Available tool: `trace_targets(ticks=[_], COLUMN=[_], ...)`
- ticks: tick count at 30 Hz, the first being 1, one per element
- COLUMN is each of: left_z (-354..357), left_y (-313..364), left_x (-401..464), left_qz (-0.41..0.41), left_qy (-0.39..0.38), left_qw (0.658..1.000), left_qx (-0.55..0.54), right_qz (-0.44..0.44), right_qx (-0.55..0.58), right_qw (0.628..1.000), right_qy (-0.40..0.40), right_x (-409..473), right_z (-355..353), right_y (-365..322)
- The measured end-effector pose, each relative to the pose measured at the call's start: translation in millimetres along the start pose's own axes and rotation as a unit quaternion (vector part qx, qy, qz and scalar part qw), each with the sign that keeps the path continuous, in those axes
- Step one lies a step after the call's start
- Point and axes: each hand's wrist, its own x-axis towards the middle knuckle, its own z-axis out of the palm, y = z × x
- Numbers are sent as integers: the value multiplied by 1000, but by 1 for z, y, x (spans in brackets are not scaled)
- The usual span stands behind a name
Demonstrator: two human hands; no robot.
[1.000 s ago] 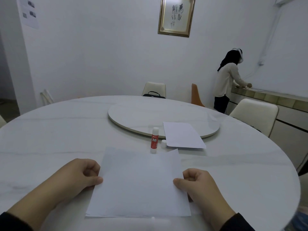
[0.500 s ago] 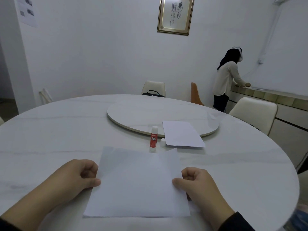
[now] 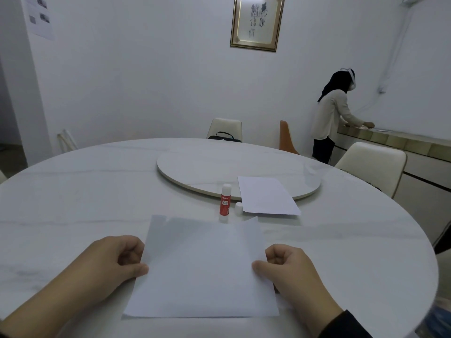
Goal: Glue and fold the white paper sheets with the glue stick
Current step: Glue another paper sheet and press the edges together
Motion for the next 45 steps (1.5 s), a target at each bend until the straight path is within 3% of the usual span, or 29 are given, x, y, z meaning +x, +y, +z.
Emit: trace_targets(ticks=[16, 24, 45], left_z=[4, 6, 15], left_y=[-7, -10, -17], left_x=[-5, -11, -17], left_qz=[53, 92, 107], left_qy=[34, 40, 73], left_qw=[997, 995, 991], left_qx=[47, 17, 23], right_qz=[-15, -26, -36], right_qx=[-6, -21, -43], right_qw=[1000, 999, 998], right_qy=[-1, 0, 13], right_x=[-3, -3, -4], right_z=[0, 1, 2], right_y=[-1, -2, -2])
